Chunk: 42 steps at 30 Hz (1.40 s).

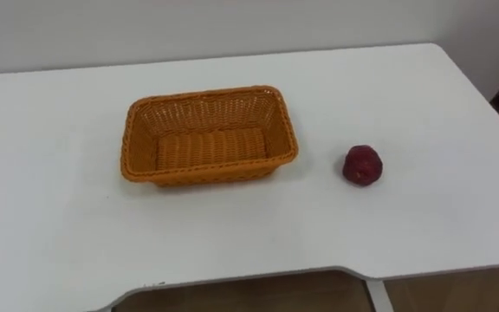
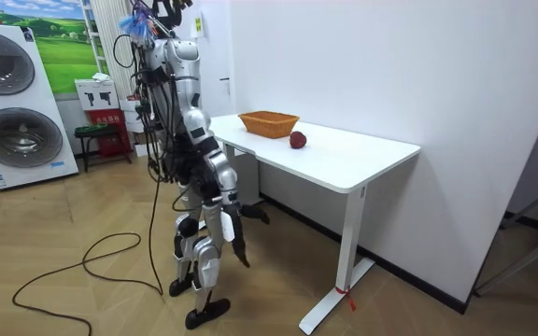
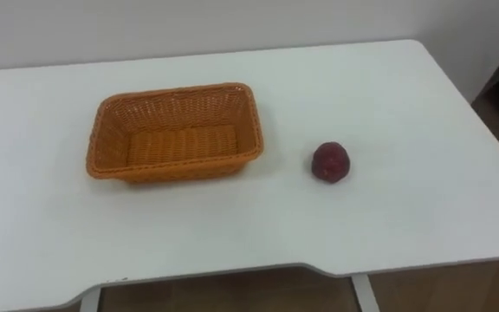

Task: Pick and place apple

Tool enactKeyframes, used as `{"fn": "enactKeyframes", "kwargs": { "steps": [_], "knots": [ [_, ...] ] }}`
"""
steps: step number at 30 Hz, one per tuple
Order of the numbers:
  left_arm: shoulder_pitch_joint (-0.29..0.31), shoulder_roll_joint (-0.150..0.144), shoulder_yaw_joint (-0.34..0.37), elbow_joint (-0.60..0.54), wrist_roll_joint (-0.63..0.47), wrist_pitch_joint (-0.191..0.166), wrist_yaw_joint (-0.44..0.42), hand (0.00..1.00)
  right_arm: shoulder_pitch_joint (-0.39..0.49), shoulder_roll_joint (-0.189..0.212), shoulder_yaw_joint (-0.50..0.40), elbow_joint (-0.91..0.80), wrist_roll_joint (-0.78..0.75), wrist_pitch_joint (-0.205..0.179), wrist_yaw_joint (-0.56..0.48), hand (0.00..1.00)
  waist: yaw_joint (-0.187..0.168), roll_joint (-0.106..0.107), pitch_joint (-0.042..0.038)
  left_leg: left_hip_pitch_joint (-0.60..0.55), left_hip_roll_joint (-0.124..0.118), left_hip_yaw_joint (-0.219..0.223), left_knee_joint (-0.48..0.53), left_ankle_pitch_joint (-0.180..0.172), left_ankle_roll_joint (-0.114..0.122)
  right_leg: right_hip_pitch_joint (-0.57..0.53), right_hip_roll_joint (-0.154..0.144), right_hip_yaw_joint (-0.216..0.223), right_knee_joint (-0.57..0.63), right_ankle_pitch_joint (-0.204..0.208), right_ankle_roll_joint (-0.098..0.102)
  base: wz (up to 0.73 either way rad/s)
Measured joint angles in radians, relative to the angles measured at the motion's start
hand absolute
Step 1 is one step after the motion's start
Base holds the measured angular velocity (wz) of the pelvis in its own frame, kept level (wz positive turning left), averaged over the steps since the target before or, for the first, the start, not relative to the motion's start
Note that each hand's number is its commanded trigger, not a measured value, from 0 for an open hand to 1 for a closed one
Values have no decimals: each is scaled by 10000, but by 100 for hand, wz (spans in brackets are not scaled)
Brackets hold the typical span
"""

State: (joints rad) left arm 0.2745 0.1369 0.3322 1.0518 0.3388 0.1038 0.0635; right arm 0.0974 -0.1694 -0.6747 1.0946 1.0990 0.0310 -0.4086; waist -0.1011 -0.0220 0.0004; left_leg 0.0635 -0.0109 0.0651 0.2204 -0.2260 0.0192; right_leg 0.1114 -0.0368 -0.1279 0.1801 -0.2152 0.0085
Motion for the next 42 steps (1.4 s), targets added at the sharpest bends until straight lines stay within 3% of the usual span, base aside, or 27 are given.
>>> {"fn": "enactKeyframes", "kwargs": {
  "steps": [4,7,13,15,19,24,26,29,32,38,42],
  "knots": [
    [42,7,38,-143,-143,-70,157,0,-110,-69,-172,-2704,-353,-434,-1574,0,-52,-76,-19,-180,3,211,46,2,3,-326,-21,157,279,-65,12,-14],
    [54,56,43,-218,-250,-330,326,0,-232,-284,-183,-4679,-1196,-735,-2753,0,-46,-181,-14,-377,-17,182,105,6,11,-539,-42,146,400,-77,31,1],
    [141,98,-400,-206,-216,-393,429,0,-415,-445,-120,-8194,-4234,-1373,-4696,0,19,-250,15,-537,-9,128,141,8,13,-617,-35,80,337,-76,30,4],
    [148,80,-438,-199,-220,-420,419,0,-397,-443,-84,-8979,-5663,-1449,-5244,0,198,-241,11,-511,-9,116,134,8,13,-635,-28,58,243,-62,25,3],
    [156,123,-757,-79,-194,-413,427,0,-354,-456,453,-10153,-7603,-1632,-5685,0,302,-157,-29,-526,-13,123,5,18,18,-746,-24,65,272,-58,20,-3],
    [39,168,-1545,-93,-299,-496,416,0,-266,-477,2065,-11205,-9082,-1699,-5350,0,523,-131,-50,-492,20,169,-12,18,18,-743,0,164,354,-56,17,-5],
    [-3,168,-1812,-43,-323,-612,405,0,-250,-485,2836,-11275,-9191,-1707,-4764,0,625,-193,9,-391,26,182,-60,18,17,-701,5,172,341,-52,13,0],
    [16,110,-2011,-29,-327,-614,351,0,-64,-486,3596,-11273,-9158,-1706,-3829,0,812,-225,32,-351,28,175,-49,18,17,-604,3,145,225,-12,2,0],
    [78,59,-2050,-26,-338,-613,328,0,-46,-486,4159,-11272,-9126,-1705,-2864,0,855,-157,57,-375,39,163,-12,17,16,-593,4,123,247,-10,0,0],
    [63,79,-2198,-219,-301,-636,68,0,-55,-502,4973,-11270,-9089,-1705,-1399,0,984,87,7,-439,58,176,21,17,15,-604,21,127,251,12,-30,0],
    [55,97,-2198,-382,-302,-802,-2,0,-68,-545,5390,-11132,-9112,-1706,-676,0,1089,67,14,-441,62,174,24,17,14,-608,24,125,248,14,-35,0]
  ]
}}
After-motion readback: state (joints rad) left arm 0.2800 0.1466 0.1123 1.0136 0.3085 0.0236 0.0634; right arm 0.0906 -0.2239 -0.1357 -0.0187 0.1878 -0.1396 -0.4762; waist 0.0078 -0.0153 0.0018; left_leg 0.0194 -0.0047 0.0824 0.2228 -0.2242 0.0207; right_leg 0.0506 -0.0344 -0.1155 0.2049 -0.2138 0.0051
